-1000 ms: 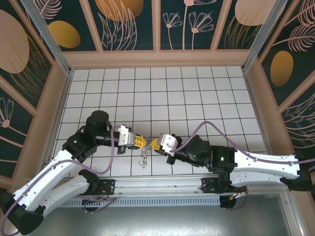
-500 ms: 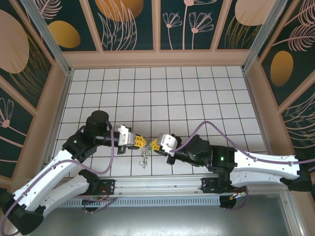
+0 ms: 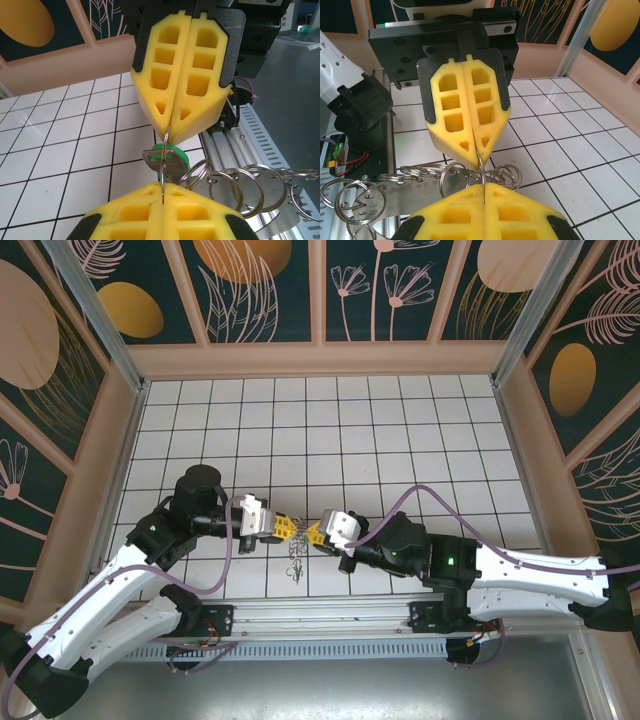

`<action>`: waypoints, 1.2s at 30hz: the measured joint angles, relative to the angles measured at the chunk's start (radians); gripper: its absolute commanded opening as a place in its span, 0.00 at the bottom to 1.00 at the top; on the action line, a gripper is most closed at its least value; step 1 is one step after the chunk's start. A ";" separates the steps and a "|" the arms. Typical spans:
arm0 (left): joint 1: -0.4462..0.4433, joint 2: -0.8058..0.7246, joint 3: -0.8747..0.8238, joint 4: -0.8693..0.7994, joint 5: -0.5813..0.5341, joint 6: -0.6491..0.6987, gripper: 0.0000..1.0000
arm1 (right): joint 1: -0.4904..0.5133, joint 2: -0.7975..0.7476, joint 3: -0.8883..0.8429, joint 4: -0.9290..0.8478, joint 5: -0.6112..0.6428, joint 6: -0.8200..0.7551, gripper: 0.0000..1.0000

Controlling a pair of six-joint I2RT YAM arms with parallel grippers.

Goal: Put the keys on the keyring

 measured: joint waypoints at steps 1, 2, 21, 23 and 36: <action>0.000 0.000 0.000 0.000 -0.003 0.000 0.00 | -0.003 0.001 0.000 0.000 -0.001 -0.002 0.00; 0.000 0.000 0.000 0.000 -0.006 0.000 0.00 | -0.005 0.003 0.000 0.000 -0.002 -0.003 0.00; 0.000 0.000 0.000 -0.004 -0.021 0.000 0.00 | -0.044 0.010 0.000 0.003 -0.056 -0.022 0.00; 0.000 0.000 0.000 -0.004 -0.021 0.000 0.00 | -0.047 0.011 0.000 0.003 -0.061 -0.022 0.00; 0.000 0.000 0.000 -0.018 -0.041 0.000 0.00 | -0.066 0.029 0.000 0.009 -0.092 -0.027 0.00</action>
